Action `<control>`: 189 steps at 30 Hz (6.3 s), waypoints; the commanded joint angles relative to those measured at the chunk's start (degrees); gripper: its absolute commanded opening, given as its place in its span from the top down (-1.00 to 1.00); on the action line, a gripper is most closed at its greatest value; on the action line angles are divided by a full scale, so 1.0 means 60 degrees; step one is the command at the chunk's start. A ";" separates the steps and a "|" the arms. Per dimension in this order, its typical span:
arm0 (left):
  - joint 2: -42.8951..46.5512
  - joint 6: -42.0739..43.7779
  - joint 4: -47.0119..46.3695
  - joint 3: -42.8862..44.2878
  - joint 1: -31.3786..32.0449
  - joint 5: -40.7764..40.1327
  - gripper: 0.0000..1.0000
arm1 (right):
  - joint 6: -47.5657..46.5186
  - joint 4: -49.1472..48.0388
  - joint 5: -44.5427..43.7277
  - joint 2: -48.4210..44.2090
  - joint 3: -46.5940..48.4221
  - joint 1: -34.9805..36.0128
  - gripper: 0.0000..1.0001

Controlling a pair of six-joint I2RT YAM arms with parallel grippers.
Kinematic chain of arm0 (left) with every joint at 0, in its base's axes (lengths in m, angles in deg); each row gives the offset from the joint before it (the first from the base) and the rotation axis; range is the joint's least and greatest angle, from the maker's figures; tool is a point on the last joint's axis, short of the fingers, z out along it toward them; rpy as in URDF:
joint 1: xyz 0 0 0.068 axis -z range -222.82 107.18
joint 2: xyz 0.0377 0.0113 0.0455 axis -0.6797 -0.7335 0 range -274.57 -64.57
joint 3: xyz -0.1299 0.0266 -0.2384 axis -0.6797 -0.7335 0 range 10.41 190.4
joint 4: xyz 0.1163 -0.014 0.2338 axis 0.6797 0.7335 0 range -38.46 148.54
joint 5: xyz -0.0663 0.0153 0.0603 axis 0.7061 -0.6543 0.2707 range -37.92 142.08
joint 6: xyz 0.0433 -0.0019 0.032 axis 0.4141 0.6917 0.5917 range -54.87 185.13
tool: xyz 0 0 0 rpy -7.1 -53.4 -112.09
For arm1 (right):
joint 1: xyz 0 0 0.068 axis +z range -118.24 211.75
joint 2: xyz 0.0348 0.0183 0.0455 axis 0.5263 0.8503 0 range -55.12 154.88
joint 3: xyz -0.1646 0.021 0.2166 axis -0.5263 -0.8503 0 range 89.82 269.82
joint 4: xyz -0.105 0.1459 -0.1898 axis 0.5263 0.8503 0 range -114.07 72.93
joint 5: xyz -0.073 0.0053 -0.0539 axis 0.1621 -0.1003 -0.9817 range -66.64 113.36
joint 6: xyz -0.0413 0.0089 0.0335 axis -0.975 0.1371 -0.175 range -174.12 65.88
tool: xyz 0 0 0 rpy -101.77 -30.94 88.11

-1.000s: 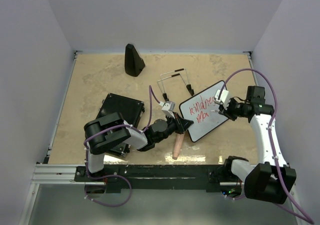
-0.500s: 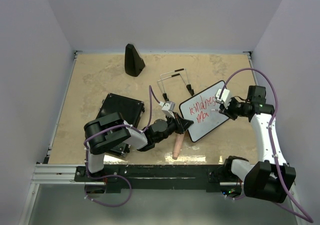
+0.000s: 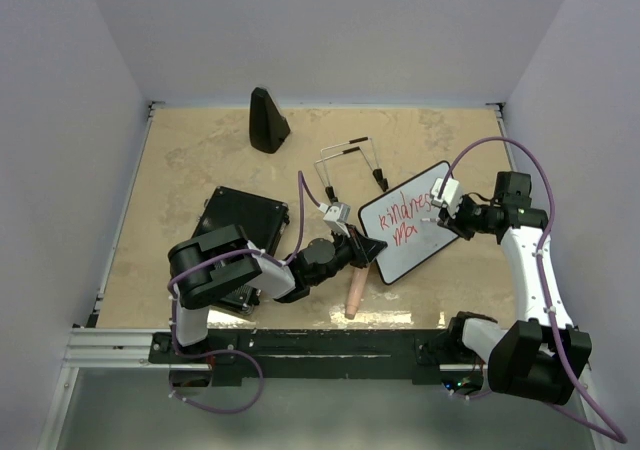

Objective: Write a sentence on the whiteboard

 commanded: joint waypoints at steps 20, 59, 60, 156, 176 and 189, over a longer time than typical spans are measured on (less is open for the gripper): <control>-0.0079 0.0397 -0.0473 0.0135 0.0105 0.0200 1.00 | -0.1499 0.0928 0.0302 0.0233 -0.0085 -0.0045 1.00; -0.0065 0.0397 -0.0503 0.0121 0.0105 0.0200 1.00 | -0.0940 0.0514 -0.0446 0.0276 -0.0144 -0.0030 1.00; -0.0065 0.0397 -0.0503 0.0135 0.0105 0.0200 1.00 | -0.0999 0.0573 -0.0475 0.0291 -0.0159 -0.0030 1.00; -0.0065 0.0470 -0.0634 0.0077 0.0091 0.0303 1.00 | 0.0742 -0.0933 -0.0167 0.0204 -0.0262 -0.0587 1.00; -0.0079 0.0456 -0.0751 -0.0011 0.0062 0.0376 1.00 | 0.1549 -0.1697 -0.0256 0.0203 -0.0203 -0.0748 1.00; -0.0123 0.0456 -0.0737 0.0062 0.0062 0.0434 1.00 | 0.0994 -0.1258 0.0169 0.0525 -0.0232 -0.0748 1.00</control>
